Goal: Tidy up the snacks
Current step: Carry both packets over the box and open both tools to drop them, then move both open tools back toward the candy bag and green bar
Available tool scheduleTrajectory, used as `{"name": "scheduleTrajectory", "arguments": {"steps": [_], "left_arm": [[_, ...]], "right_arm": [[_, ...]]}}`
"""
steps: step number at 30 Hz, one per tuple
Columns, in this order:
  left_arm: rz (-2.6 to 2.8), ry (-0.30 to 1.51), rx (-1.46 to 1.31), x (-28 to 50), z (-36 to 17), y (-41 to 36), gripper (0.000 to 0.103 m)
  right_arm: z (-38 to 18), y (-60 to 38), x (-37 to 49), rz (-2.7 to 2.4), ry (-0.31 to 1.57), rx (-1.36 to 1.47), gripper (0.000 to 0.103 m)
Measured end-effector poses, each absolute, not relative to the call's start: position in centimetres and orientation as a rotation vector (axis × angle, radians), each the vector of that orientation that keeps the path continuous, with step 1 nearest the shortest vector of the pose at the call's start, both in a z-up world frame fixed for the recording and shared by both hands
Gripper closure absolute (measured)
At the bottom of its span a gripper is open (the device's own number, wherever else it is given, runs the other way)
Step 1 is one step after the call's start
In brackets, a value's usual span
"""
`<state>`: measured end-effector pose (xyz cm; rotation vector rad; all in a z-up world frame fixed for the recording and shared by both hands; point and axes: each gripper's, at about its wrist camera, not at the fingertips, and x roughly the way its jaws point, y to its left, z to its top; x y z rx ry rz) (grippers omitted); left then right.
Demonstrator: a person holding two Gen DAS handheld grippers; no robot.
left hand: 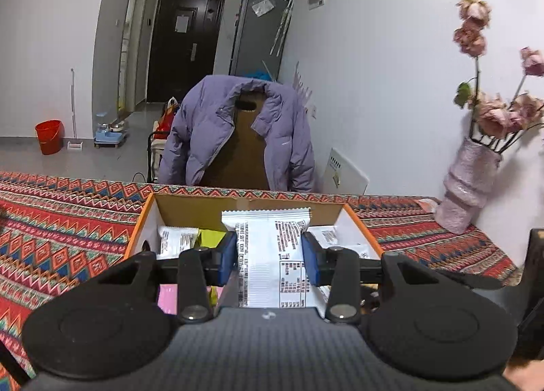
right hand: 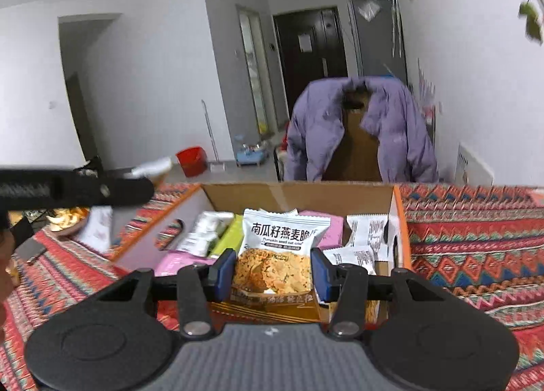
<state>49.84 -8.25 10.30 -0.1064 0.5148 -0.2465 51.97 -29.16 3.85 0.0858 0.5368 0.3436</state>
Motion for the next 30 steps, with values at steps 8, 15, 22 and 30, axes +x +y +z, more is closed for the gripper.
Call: {"name": "scheduleTrajectory", "arguments": {"steps": [8, 15, 22, 30], "left_arm": [[-0.271, 0.603, -0.129, 54.7, 6.9, -9.8, 0.062], [-0.317, 0.679, -0.127, 55.5, 4.2, -12.0, 0.061], [-0.321, 0.713, -0.123, 55.4, 3.5, -12.2, 0.045], [-0.278, 0.634, -0.084, 51.0, 7.7, -9.1, 0.033]], "right_arm": [[0.6, -29.1, 54.0, 0.351, 0.627, 0.054, 0.042], [4.2, -32.7, 50.1, 0.272, 0.521, 0.056, 0.027], [7.0, -34.4, 48.8, 0.219, 0.471, 0.025, 0.026], [9.2, -33.1, 46.1, 0.272, 0.464, -0.011, 0.026]]}}
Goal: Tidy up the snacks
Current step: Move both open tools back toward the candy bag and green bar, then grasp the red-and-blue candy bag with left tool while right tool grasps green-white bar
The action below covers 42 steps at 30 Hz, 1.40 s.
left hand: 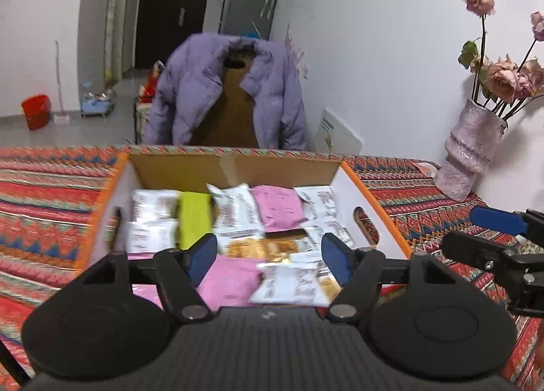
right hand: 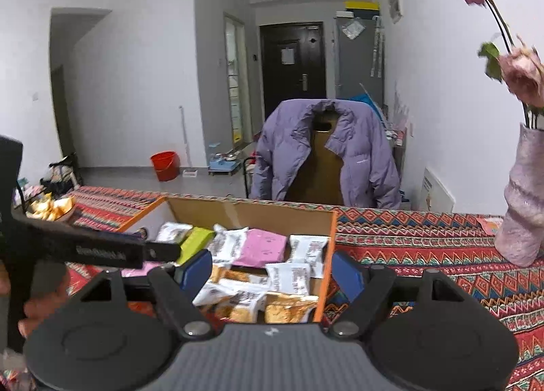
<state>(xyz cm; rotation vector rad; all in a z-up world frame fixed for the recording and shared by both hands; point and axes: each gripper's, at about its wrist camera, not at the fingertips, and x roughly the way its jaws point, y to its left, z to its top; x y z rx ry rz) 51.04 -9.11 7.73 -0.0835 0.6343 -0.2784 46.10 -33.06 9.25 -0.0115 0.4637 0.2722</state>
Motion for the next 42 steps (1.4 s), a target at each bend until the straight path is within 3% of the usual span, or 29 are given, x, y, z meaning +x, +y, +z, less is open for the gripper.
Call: {"name": "scheduleTrajectory", "arguments": {"steps": [3, 6, 11, 22, 34, 42], "left_arm": [[-0.253, 0.609, -0.08, 47.6, 9.3, -6.5, 0.028], [-0.231, 0.578, -0.071, 43.1, 10.4, -4.2, 0.026], [-0.185, 0.513, -0.039, 34.6, 11.0, -1.4, 0.021], [-0.055, 0.567, -0.079, 18.8, 6.5, 1.8, 0.017], [-0.028, 0.603, -0.095, 15.5, 4.5, 2.6, 0.016], [-0.045, 0.666, -0.125, 19.4, 2.8, 2.1, 0.013]], "right_arm": [[10.4, -32.3, 43.6, 0.297, 0.446, -0.016, 0.025], [11.0, -31.4, 40.5, 0.337, 0.428, -0.03, 0.016], [10.5, -29.8, 34.3, 0.382, 0.433, -0.05, 0.015], [5.8, -26.6, 20.1, 0.42, 0.473, -0.074, 0.014], [2.7, -26.8, 16.1, 0.383, 0.535, -0.022, 0.014], [1.9, -26.6, 18.4, 0.382, 0.563, 0.015, 0.015]]}}
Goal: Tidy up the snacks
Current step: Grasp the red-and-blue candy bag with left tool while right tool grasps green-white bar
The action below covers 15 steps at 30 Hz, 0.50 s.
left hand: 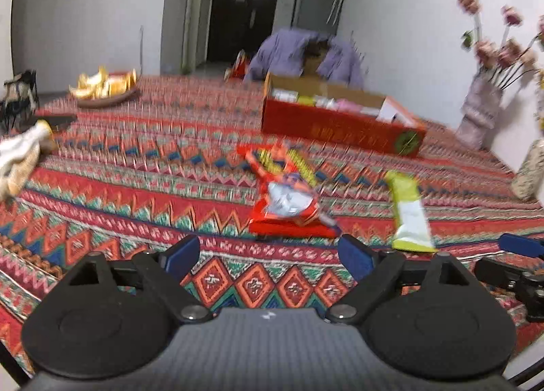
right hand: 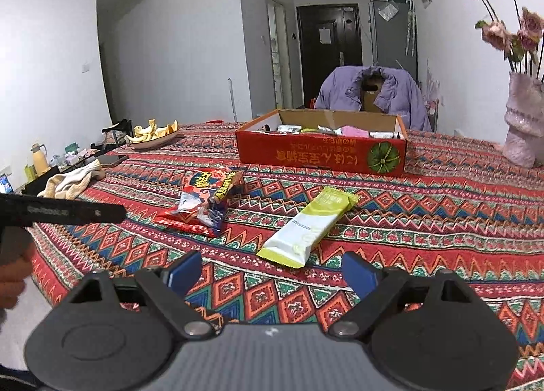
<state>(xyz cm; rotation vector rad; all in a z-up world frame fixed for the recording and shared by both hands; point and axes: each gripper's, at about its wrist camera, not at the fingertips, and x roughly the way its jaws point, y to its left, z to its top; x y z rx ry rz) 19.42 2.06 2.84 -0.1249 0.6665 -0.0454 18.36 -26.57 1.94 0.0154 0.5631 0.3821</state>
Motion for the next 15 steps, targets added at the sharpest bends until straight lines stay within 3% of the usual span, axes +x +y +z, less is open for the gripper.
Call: {"name": "scheduleTrajectory", "arguments": {"steps": [11, 15], "left_arm": [[-0.084, 0.734, -0.06, 30.1, -0.4, -0.7, 0.014], [-0.086, 0.732, 0.0, 32.1, -1.5, -1.7, 0.033]], "right_arm": [[-2.1, -25.9, 27.3, 0.318, 0.664, 0.116, 0.019], [-2.6, -25.3, 30.5, 0.309, 0.682, 0.146, 0.031]]}}
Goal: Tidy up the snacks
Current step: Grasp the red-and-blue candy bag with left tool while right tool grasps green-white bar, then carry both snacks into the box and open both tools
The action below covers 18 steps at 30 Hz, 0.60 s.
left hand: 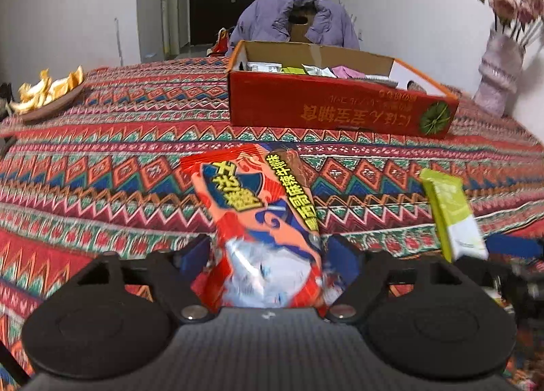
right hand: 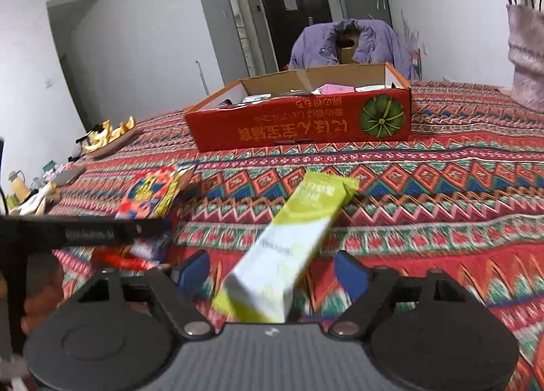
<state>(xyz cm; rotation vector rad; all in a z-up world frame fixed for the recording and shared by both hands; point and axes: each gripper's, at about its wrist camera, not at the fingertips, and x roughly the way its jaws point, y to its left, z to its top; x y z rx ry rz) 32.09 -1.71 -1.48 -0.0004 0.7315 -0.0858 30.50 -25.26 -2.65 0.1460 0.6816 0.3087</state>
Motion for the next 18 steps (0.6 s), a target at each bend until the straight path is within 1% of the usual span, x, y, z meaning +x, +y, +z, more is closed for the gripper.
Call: {"name": "scheduleTrajectory", "arguments": {"steps": [1, 2, 3, 4, 6, 7, 8, 10, 11, 12, 13, 14, 15, 18], "left_arm": [[-0.089, 0.735, 0.002, 32.4, -1.7, -1.8, 0.036], [-0.088, 0.734, -0.002, 32.6, -1.9, -1.8, 0.04], [-0.09, 0.728, -0.001, 32.7, -1.9, -1.7, 0.041], [-0.092, 0.728, -0.002, 32.9, -1.9, -1.6, 0.041], [-0.099, 0.733, -0.014, 33.0, -2.0, -1.3, 0.04], [-0.099, 0.735, -0.019, 33.0, -2.0, -1.2, 0.037], [-0.095, 0.742, -0.026, 33.2, -2.2, -1.1, 0.03], [-0.094, 0.742, -0.029, 33.5, -2.4, -1.1, 0.029], [-0.086, 0.738, -0.019, 33.5, -2.4, -1.2, 0.033], [-0.076, 0.731, -0.01, 33.6, -2.4, -1.3, 0.039], [-0.075, 0.729, -0.01, 33.6, -2.3, -1.4, 0.042], [-0.077, 0.727, -0.017, 33.5, -2.1, -1.4, 0.049], [-0.082, 0.726, -0.018, 33.4, -2.0, -1.4, 0.052], [-0.116, 0.749, -0.063, 32.7, -1.3, -1.0, 0.052]], "right_arm": [[-2.8, -25.1, 31.2, 0.308, 0.684, 0.148, 0.037], [-2.9, -24.9, 31.9, 0.303, 0.685, 0.143, 0.042], [-3.0, -24.7, 32.5, 0.297, 0.686, 0.132, 0.053], [-3.1, -24.5, 33.0, 0.301, 0.685, 0.124, 0.059], [-3.2, -24.2, 33.5, 0.306, 0.681, 0.111, 0.062], [-3.3, -23.9, 33.8, 0.305, 0.681, 0.095, 0.062], [-3.5, -23.6, 33.9, 0.303, 0.684, 0.071, 0.062], [-3.6, -23.2, 33.8, 0.299, 0.675, 0.027, 0.063], [-3.5, -23.0, 33.8, 0.298, 0.675, 0.016, 0.063], [-3.5, -23.0, 33.9, 0.3, 0.676, 0.011, 0.064], [-3.4, -23.0, 33.8, 0.302, 0.678, 0.009, 0.064], [-3.3, -23.1, 33.7, 0.306, 0.68, 0.005, 0.065], [-3.2, -23.2, 33.5, 0.308, 0.679, 0.004, 0.065], [-2.6, -23.9, 32.5, 0.308, 0.665, 0.014, 0.065]]}}
